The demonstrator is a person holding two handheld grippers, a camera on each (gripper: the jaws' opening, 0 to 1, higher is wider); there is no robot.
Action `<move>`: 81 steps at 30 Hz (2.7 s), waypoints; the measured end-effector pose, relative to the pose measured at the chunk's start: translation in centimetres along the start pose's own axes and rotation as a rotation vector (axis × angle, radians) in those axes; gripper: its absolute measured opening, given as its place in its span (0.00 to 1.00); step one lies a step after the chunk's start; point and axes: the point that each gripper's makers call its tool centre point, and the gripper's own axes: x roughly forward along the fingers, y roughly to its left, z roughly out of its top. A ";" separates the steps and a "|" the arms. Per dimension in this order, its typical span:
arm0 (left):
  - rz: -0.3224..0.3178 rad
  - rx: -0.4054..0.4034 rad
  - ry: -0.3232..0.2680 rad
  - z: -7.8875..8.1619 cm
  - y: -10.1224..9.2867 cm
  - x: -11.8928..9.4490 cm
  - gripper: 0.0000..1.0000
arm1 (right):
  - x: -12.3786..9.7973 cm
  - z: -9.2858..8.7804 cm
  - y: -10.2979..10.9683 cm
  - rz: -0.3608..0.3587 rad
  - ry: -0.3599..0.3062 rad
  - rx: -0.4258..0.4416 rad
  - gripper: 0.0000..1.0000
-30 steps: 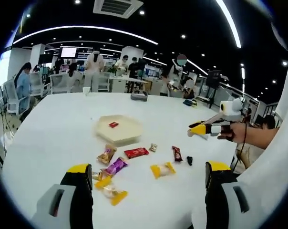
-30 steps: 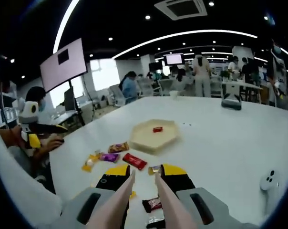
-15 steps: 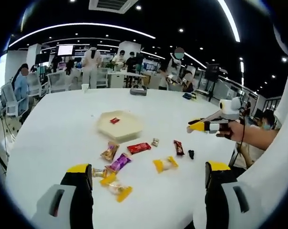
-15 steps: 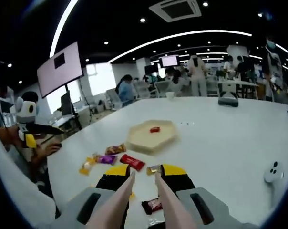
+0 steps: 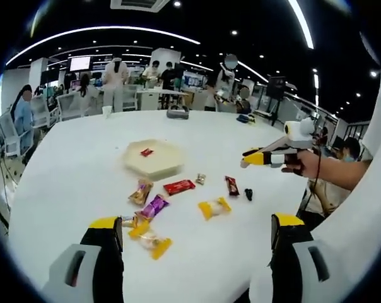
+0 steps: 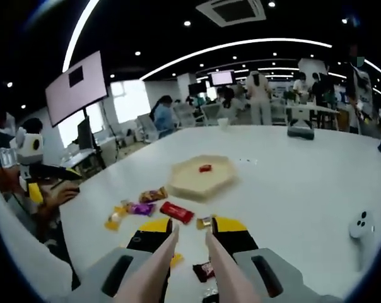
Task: Place the target food into the container with the food tongs after gripping and lifting it, then release it inside without dropping or visibly crushing the food.
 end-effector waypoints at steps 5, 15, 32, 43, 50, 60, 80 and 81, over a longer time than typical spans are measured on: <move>-0.019 -0.012 -0.037 0.0 -1.1 0.5 0.99 | -0.8 -0.9 -1.7 -0.026 0.017 -0.024 0.25; 0.006 -0.056 -0.047 0.0 -1.2 0.3 0.96 | -1.3 -3.7 -3.5 -0.120 0.056 0.047 0.25; 0.022 -0.037 -0.022 0.7 -0.9 -0.5 0.96 | 1.3 -4.0 -2.7 -0.078 0.053 0.101 0.25; 0.007 -0.030 -0.021 0.8 -0.3 0.0 0.96 | 1.6 -3.2 -3.8 -0.097 0.057 0.085 0.25; 0.052 -0.070 -0.055 0.2 0.6 -1.1 0.96 | 2.3 -2.5 -3.1 -0.061 0.058 0.047 0.25; 0.076 -0.114 -0.052 -1.5 0.5 -1.7 0.96 | 2.9 -1.9 -2.2 0.025 0.107 -0.114 0.25; 0.106 -0.129 -0.071 -1.9 0.6 -3.0 0.96 | 3.7 -3.1 -1.4 0.064 0.166 -0.118 0.25; 0.107 -0.128 -0.067 -2.1 0.5 -3.1 0.96 | 4.0 -3.1 -0.5 0.099 0.169 -0.153 0.25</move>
